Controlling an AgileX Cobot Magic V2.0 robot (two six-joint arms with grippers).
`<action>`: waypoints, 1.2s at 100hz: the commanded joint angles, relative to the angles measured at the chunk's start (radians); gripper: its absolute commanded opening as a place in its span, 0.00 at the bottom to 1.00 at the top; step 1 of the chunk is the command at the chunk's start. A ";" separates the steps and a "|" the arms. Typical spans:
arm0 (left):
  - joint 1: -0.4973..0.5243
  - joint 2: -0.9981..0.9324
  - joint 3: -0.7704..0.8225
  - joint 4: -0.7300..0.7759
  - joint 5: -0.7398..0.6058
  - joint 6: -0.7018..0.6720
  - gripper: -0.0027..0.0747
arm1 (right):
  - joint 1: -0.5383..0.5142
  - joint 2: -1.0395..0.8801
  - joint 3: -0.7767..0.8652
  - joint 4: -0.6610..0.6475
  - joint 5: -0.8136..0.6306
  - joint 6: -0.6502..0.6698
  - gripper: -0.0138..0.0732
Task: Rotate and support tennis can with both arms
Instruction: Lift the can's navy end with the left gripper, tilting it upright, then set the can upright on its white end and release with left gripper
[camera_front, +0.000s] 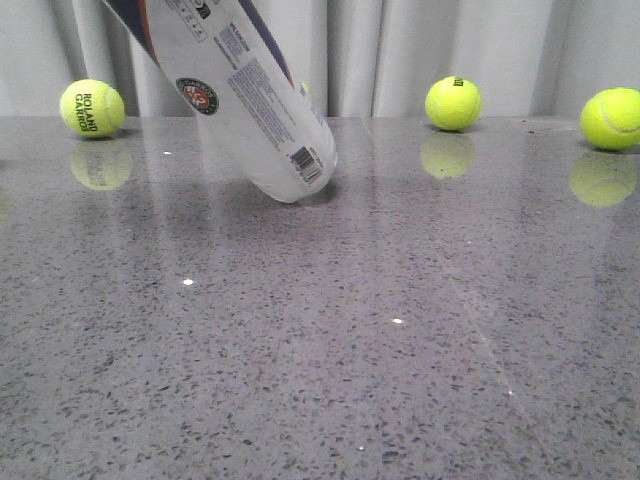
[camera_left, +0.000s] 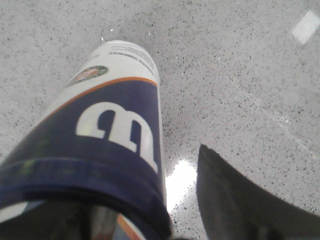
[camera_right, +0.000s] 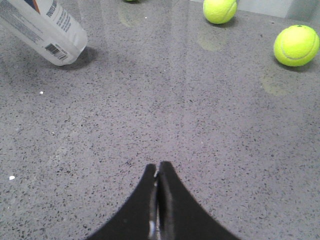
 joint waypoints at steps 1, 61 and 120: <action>-0.009 -0.048 -0.057 -0.029 0.017 -0.009 0.47 | -0.004 0.008 -0.024 -0.017 -0.078 -0.002 0.08; -0.009 0.119 -0.332 -0.154 0.016 -0.009 0.47 | -0.004 0.008 -0.024 -0.017 -0.078 -0.002 0.08; -0.009 0.222 -0.533 -0.202 -0.045 -0.009 0.47 | -0.004 0.008 -0.024 -0.017 -0.078 -0.002 0.08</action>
